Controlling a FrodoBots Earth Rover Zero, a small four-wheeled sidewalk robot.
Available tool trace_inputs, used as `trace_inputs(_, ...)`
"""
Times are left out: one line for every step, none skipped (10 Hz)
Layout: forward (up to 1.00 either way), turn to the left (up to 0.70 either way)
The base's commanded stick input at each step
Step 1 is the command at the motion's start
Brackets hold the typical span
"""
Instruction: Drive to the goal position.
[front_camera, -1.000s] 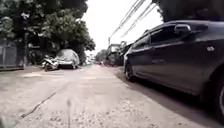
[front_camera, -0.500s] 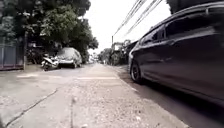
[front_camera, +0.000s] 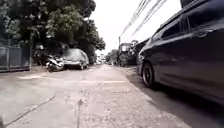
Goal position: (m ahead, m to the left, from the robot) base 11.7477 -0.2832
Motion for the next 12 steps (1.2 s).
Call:
trace_inputs(1.0, 0.0)
trace_inputs(1.0, 0.0)
trace_inputs(1.0, 0.0)
trace_inputs(1.0, 0.0)
trace_inputs(1.0, 0.0)
trace_inputs(1.0, 0.0)
trace_inputs(1.0, 0.0)
trace_inputs(1.0, 0.0)
trace_inputs(1.0, 0.0)
trace_inputs(1.0, 0.0)
trace_inputs(1.0, 0.0)
trace_inputs(1.0, 0.0)
